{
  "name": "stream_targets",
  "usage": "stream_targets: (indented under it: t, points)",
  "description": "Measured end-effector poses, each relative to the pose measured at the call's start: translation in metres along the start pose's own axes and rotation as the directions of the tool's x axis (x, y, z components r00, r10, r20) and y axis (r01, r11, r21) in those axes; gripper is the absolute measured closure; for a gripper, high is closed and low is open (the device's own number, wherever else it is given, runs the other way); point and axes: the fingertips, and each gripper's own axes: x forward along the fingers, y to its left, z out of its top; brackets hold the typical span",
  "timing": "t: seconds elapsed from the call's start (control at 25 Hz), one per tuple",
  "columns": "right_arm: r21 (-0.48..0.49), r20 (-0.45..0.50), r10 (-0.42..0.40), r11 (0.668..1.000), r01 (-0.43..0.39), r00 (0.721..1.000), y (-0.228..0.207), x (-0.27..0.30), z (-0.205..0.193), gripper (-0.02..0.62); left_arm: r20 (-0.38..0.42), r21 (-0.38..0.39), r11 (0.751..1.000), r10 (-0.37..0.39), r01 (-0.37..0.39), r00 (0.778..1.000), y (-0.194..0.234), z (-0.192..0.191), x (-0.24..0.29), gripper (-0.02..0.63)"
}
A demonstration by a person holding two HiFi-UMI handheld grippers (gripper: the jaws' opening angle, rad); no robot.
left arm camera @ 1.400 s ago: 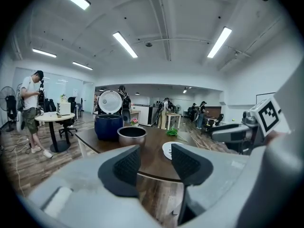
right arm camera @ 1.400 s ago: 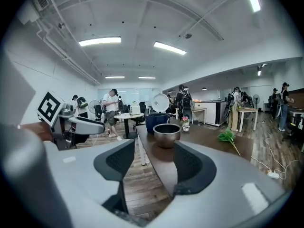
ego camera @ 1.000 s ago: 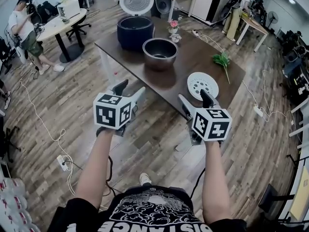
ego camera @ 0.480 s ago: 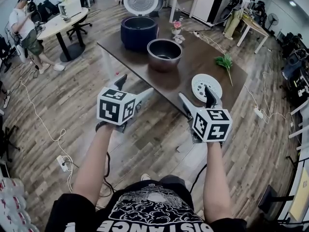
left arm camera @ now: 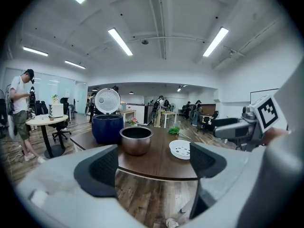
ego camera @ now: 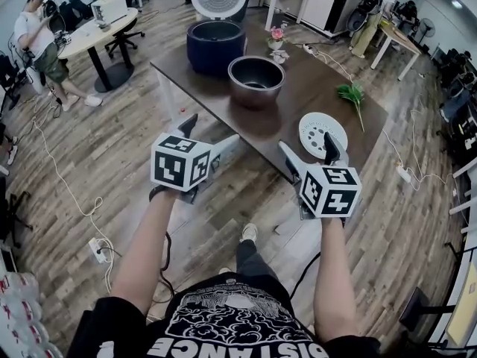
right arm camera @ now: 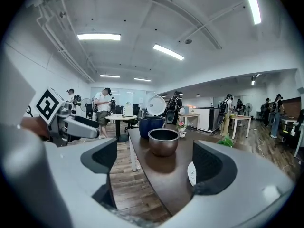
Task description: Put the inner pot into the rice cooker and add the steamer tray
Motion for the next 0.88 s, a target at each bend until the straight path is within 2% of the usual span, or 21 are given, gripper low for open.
stream_targets:
  t: [0.24,0.56,0.88]
  points:
    - [0.015,0.005,0.01,1.0,-0.01,1.0,-0.019,0.034,0.003,0.112,-0.001,0.004,1.0,0.012,-0.012,1.0,0.015,0.009,0.03,0.132]
    - [0.037,0.01,0.06,0.997,-0.06,0.998,-0.042,0.108,0.015,0.112,-0.001,0.017,0.997,0.079,-0.079,0.997,0.062,0.031,0.083,0.132]
    - [0.049,-0.014,0.084,0.995,-0.084,0.996,-0.074,0.173,0.026,0.114,-0.011,-0.03,0.995,0.097,-0.097,0.995,0.095,0.05,0.141,0.132]
